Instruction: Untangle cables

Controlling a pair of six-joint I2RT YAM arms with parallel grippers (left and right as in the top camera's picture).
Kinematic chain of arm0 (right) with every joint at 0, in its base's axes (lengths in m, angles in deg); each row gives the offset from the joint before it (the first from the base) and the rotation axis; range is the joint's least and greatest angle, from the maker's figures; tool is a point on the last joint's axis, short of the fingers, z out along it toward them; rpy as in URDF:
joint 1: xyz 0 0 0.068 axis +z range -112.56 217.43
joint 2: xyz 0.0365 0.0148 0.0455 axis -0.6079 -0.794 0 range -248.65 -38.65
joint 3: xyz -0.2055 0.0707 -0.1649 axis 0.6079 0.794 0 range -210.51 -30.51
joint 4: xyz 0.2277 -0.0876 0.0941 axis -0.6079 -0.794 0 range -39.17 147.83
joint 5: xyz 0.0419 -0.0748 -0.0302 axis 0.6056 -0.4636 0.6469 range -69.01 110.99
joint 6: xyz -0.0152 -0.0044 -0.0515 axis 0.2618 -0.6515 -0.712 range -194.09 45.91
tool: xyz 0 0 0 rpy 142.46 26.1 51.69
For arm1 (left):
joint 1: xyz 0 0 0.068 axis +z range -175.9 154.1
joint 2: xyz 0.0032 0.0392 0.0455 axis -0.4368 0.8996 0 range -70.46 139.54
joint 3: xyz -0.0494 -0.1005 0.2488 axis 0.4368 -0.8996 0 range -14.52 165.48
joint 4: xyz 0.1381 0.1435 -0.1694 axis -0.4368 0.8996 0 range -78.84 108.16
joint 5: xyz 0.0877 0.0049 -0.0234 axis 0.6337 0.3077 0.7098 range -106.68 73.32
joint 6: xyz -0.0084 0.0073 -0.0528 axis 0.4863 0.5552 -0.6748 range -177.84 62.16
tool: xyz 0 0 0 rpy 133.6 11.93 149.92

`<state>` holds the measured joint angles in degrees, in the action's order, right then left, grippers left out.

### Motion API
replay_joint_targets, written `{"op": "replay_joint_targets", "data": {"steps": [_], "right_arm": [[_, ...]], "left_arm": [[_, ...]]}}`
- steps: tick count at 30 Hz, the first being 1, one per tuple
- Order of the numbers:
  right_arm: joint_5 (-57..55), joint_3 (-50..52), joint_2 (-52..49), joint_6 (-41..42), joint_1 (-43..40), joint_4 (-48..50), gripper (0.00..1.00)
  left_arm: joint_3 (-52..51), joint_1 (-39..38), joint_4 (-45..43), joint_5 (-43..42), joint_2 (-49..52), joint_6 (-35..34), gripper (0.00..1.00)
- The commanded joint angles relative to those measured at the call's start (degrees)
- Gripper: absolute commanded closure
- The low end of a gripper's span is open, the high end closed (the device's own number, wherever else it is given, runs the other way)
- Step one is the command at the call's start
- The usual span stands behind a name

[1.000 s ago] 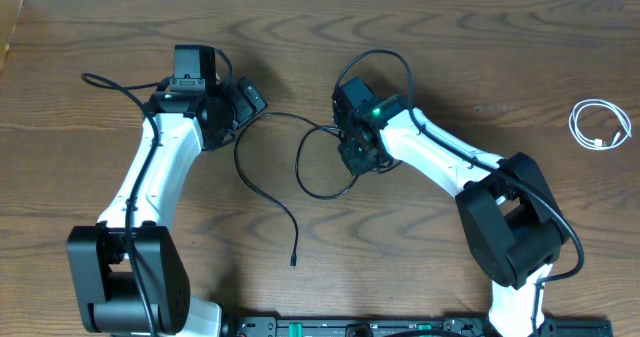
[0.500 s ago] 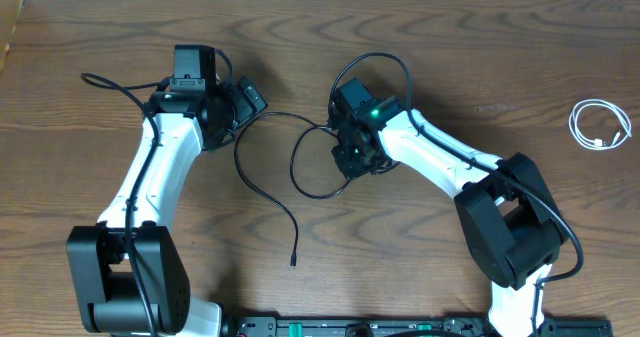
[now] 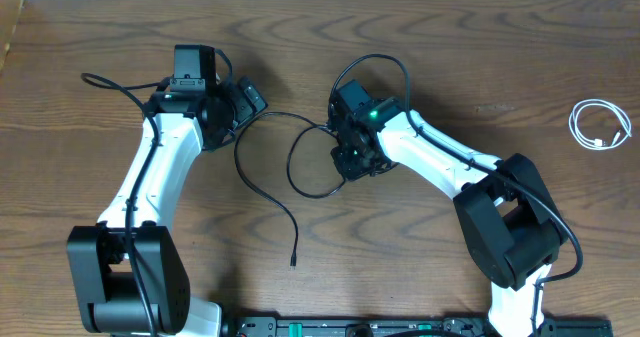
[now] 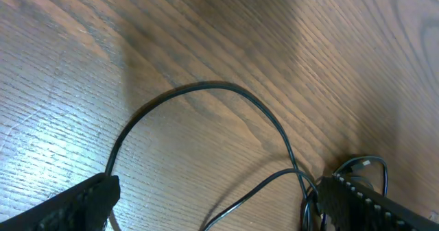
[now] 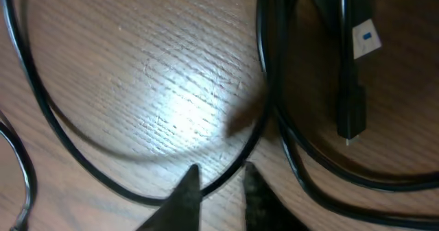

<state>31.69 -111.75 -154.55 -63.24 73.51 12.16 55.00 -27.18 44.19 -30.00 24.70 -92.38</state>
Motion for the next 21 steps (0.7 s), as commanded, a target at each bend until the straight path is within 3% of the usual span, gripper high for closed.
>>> {"op": "replay_joint_targets", "data": {"steps": [1,4,12,16,21], "right_arm": [[0.33,0.48,-1.49,0.31,0.39,-0.2,0.92],[0.15,0.48,-1.49,0.28,0.37,-0.2,0.99],[-4.74,0.48,-1.49,0.24,-0.26,0.0,0.99],[-1.46,0.46,-1.49,0.28,-0.35,0.35,0.69],[9.49,0.46,-1.49,0.28,-0.26,3.13,0.64]], "left_arm": [[-0.83,0.2,0.13,0.76,0.31,0.37,0.02],[-0.83,0.2,0.13,0.76,0.31,0.37,0.02],[-0.83,0.2,0.13,0.76,0.31,0.37,0.02],[-0.83,0.2,0.13,0.76,0.31,0.37,0.02],[-0.83,0.2,0.13,0.76,0.31,0.37,0.02]]}}
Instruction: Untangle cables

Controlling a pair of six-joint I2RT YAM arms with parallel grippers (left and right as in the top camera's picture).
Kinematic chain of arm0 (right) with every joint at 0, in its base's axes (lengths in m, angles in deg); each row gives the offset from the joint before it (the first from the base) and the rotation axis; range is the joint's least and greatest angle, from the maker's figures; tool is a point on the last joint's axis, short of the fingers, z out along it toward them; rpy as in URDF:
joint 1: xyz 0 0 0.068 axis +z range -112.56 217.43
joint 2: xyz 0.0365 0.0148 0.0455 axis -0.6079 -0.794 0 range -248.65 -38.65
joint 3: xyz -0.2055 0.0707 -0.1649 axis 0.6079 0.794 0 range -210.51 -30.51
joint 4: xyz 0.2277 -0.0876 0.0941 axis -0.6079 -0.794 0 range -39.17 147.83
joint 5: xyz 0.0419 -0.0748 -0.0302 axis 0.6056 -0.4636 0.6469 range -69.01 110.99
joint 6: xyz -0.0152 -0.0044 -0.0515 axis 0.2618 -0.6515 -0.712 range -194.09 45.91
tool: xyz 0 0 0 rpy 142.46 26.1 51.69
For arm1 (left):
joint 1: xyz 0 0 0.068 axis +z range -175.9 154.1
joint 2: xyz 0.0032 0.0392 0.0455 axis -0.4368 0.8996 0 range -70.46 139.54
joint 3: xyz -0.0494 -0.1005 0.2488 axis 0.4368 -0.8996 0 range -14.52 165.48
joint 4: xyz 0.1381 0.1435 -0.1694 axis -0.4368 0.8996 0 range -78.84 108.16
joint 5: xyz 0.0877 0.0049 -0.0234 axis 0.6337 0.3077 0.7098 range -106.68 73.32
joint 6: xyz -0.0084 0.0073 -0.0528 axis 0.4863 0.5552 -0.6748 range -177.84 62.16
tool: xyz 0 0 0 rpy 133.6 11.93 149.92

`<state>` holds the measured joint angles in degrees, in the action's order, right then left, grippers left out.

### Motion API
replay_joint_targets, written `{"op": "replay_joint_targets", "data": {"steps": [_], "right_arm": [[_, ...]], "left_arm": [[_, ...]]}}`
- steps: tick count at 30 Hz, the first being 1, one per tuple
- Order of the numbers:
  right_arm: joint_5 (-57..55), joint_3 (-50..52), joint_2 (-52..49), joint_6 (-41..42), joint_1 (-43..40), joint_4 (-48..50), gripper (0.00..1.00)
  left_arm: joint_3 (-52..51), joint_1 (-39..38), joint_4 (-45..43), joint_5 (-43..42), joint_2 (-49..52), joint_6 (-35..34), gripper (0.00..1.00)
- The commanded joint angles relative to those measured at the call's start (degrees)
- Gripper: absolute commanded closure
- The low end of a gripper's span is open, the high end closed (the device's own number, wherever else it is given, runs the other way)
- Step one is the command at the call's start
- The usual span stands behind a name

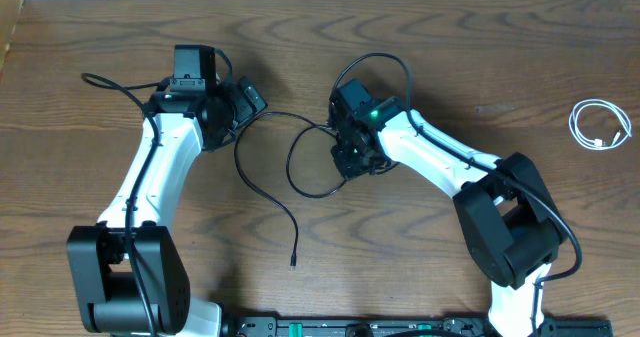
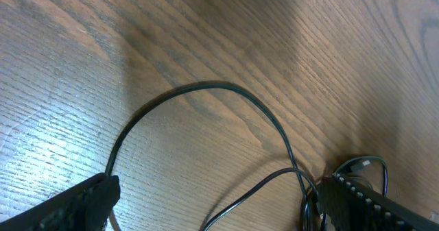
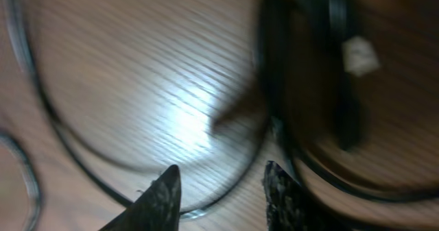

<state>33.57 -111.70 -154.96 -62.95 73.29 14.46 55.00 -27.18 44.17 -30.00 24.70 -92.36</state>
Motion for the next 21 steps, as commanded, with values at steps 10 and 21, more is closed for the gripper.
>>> {"op": "replay_joint_targets", "data": {"steps": [10,21], "right_arm": [[8.11,0.44,-1.07,2.95,1.53,1.92,0.73],[-0.61,4.07,-1.05,25.44,1.81,2.64,0.99]], "left_arm": [[-0.83,0.2,0.15,0.76,0.31,0.35,0.02],[-0.83,0.2,0.15,0.76,0.31,0.35,0.02]]}}
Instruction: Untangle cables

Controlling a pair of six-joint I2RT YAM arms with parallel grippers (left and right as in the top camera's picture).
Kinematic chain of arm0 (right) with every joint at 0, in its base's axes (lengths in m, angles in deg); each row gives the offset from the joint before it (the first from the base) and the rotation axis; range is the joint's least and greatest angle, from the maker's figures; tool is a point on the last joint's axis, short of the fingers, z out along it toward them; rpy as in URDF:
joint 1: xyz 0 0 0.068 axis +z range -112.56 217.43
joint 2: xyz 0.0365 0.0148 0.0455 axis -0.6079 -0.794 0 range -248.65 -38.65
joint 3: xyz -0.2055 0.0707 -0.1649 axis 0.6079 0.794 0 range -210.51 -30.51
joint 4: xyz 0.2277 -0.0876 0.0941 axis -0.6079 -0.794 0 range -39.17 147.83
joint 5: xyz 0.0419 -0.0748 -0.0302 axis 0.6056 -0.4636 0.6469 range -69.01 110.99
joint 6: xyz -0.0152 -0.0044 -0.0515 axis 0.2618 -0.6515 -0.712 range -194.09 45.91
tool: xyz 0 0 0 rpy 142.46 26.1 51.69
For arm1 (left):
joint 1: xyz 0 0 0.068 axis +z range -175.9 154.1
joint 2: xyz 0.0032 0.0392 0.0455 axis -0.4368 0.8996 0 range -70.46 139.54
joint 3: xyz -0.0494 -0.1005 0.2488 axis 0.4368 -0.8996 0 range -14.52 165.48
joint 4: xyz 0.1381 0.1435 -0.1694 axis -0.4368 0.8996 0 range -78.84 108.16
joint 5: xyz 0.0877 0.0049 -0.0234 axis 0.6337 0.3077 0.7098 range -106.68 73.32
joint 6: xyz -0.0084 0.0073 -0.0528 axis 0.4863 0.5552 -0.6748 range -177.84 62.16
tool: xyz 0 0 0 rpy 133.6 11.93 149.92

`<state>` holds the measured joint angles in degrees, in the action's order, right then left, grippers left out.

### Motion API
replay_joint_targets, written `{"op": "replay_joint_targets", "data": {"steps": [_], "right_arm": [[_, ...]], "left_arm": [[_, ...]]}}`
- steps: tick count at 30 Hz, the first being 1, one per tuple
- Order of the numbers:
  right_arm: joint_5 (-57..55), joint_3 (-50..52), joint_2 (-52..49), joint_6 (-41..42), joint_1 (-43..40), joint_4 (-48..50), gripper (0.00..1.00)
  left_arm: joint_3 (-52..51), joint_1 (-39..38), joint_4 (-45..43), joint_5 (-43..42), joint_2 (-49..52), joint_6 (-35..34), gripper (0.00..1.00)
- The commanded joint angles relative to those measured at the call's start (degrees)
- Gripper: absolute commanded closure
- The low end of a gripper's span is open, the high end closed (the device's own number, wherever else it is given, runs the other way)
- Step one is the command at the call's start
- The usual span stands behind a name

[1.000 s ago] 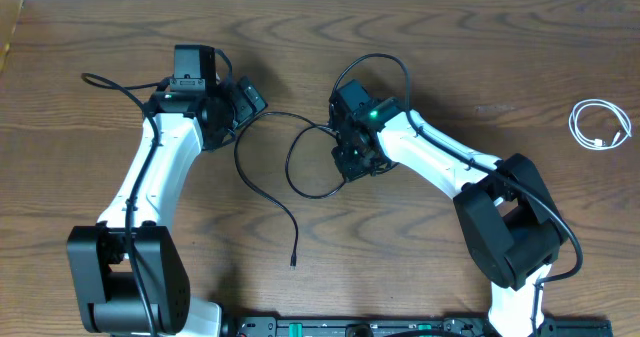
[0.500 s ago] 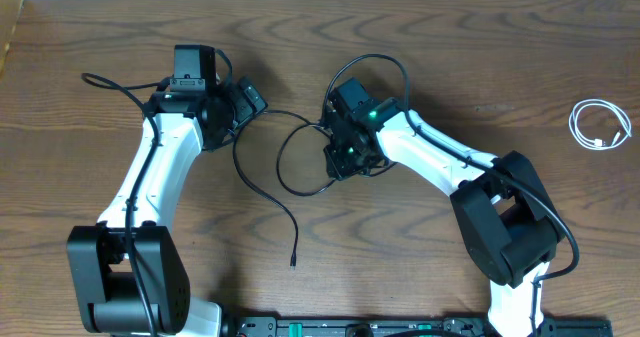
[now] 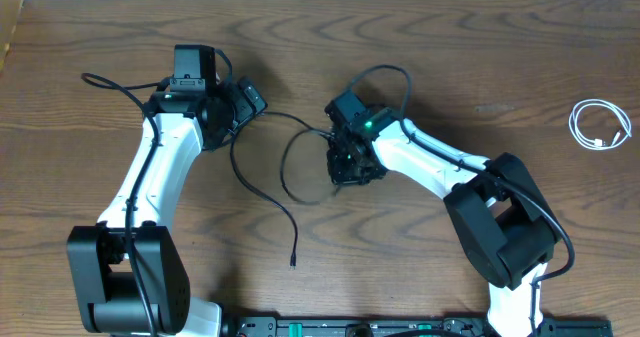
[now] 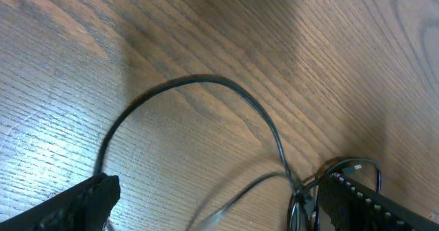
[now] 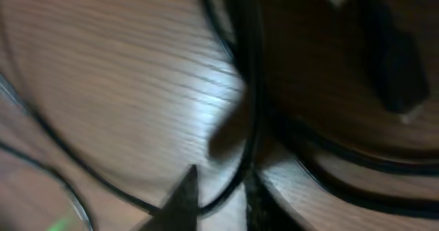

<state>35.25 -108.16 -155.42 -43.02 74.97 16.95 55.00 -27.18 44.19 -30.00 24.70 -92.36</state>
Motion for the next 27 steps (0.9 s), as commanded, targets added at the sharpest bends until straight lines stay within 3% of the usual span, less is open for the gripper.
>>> {"op": "replay_joint_targets", "data": {"steps": [1,8,11,20,21,24,27], "right_arm": [[-2.05,0.37,-0.28,4.31,-0.11,0.07,0.99],[-4.42,-0.66,4.15,-9.6,-0.85,-0.37,0.98],[-10.93,-0.66,4.72,-11.02,-0.85,-0.5,0.91],[-16.9,-0.61,4.46,-15.3,-0.68,1.46,0.94],[-16.63,-0.59,4.46,-15.26,-0.68,1.33,0.92],[-11.5,-0.59,4.46,-15.26,-0.7,0.81,0.72],[-7.28,-0.57,4.46,-14.86,-0.68,1.05,0.7]], "left_arm": [[-0.83,0.2,0.13,0.76,0.31,0.35,0.02],[-0.83,0.2,0.13,0.76,0.31,0.35,0.02],[-0.83,0.2,0.13,0.76,0.31,0.35,0.02],[-0.83,0.2,0.13,0.76,0.31,0.35,0.02],[-0.83,0.2,0.13,0.76,0.31,0.35,0.02],[-0.83,0.2,0.13,0.76,0.31,0.35,0.02],[-0.83,0.2,0.13,0.76,0.31,0.35,0.02]]}}
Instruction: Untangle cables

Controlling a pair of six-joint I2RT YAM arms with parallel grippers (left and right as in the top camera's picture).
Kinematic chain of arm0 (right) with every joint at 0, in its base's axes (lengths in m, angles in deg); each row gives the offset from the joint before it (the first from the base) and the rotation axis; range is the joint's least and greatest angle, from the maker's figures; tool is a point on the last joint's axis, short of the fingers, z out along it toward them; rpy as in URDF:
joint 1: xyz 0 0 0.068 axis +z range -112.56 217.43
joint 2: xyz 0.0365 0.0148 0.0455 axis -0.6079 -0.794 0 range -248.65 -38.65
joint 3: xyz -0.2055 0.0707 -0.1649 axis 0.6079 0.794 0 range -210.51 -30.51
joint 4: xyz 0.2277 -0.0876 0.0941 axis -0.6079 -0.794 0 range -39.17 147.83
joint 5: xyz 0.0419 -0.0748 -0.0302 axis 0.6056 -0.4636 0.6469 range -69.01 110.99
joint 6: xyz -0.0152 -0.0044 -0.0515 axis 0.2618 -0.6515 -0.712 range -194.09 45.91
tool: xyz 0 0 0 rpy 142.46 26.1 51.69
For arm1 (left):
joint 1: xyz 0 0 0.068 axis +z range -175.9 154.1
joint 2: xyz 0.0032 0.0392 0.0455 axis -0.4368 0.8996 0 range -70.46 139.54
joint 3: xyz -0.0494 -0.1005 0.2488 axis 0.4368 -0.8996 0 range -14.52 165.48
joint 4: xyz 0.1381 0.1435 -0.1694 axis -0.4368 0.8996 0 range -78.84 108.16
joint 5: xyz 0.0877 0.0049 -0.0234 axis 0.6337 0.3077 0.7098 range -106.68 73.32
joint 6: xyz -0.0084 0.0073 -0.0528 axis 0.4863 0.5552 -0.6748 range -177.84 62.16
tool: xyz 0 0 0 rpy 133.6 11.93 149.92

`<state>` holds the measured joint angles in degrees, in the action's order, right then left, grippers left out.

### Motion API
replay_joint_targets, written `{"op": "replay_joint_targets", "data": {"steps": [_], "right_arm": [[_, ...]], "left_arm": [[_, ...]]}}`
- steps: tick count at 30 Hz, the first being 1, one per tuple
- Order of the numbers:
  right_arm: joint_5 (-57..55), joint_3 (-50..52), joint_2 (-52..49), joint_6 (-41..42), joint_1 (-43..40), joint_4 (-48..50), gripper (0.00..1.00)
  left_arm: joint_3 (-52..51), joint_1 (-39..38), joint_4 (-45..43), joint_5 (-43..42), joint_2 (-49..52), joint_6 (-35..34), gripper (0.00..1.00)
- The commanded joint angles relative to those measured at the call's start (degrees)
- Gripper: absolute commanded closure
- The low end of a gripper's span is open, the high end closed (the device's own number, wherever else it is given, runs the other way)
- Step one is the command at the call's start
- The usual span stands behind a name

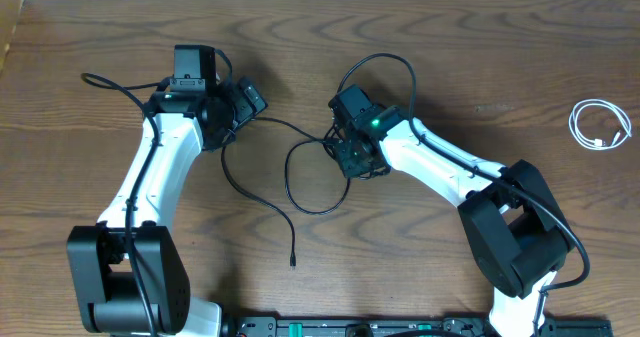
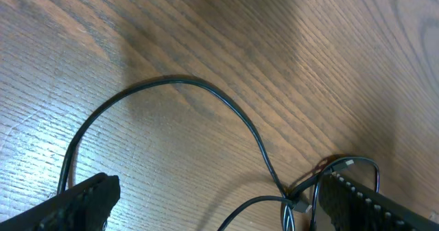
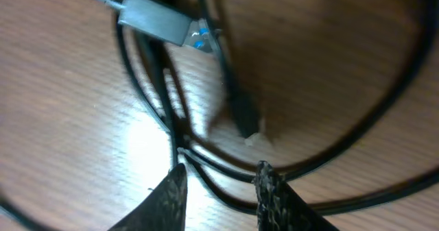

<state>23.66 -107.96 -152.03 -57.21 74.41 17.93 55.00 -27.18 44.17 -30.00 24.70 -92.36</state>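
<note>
A long black cable (image 1: 228, 173) snakes over the wooden table (image 1: 120, 37), looping (image 1: 300, 192) in the middle and ending in a loose plug (image 1: 292, 261). Its strands cross in a knot under my right gripper (image 1: 356, 157). In the right wrist view that gripper (image 3: 219, 179) is open just above crossing black strands (image 3: 206, 164), with a grey connector (image 3: 158, 20) and a black plug tip (image 3: 241, 116) beyond. My left gripper (image 1: 246, 101) is wide open (image 2: 218, 188); the cable (image 2: 206, 90) arcs between its fingers and passes beside the left finger (image 2: 82, 200).
A coiled white cable (image 1: 600, 124) lies apart at the table's right edge. The left arm's own thin wire (image 1: 105, 81) trails at the upper left. The table's far edge runs along the top.
My right gripper's fingers stand wider apart and it sits a little up and right, over the knot. The loop has spread lower, and the cable's bend near the left gripper has swung left.
My right gripper's fingers stood narrow around a strand at the loop's edge, then wider, then narrow on a strand again with the loop drawn left. Now they are open over the knot. The left gripper stayed open in place throughout.
</note>
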Motion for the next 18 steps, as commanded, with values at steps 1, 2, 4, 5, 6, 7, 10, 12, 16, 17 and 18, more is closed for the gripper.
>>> {"op": "replay_joint_targets", "data": {"steps": [1,2,4,5,6,7,10,12,16,17,18], "right_arm": [[4.39,-0.76,1.07,0.7,-0.11,0.04,0.7],[4.37,-0.72,0.98,2.4,-0.11,0.04,0.71],[4.39,-0.59,0.59,4.15,0.0,0.04,0.71],[4.39,-0.42,0.22,4.33,0.24,0.07,0.71],[4.35,-0.35,-0.13,4.31,0.5,0.04,0.7],[4.31,-0.24,-0.48,4.28,0.79,0.07,0.7],[3.67,-0.11,-1.14,4.26,1.42,0.04,0.72],[3.5,-0.11,-1.14,4.28,1.51,0.04,0.75],[3.52,0.0,-1.2,5.27,1.66,0.0,0.81],[3.5,0.2,-1.22,6.08,1.88,0.02,0.81],[3.45,0.35,-1.22,6.56,2.12,0.07,0.81]], "left_arm": [[-0.83,0.2,0.15,0.76,0.31,0.35,0.02],[-0.83,0.2,0.15,0.76,0.31,0.35,0.02],[-0.83,0.2,0.15,0.76,0.31,0.35,0.02],[-0.83,0.2,0.15,0.76,0.31,0.35,0.02],[-0.83,0.2,0.15,0.76,0.31,0.35,0.02],[-0.83,0.2,0.15,0.76,0.31,0.35,0.02],[-0.83,0.2,0.15,0.76,0.31,0.35,0.02],[-0.83,0.2,0.15,0.76,0.31,0.35,0.02],[-0.83,0.2,0.15,0.76,0.31,0.35,0.02],[-0.83,0.2,0.15,0.76,0.31,0.35,0.02],[-0.83,0.2,0.15,0.76,0.31,0.35,0.02]]}}
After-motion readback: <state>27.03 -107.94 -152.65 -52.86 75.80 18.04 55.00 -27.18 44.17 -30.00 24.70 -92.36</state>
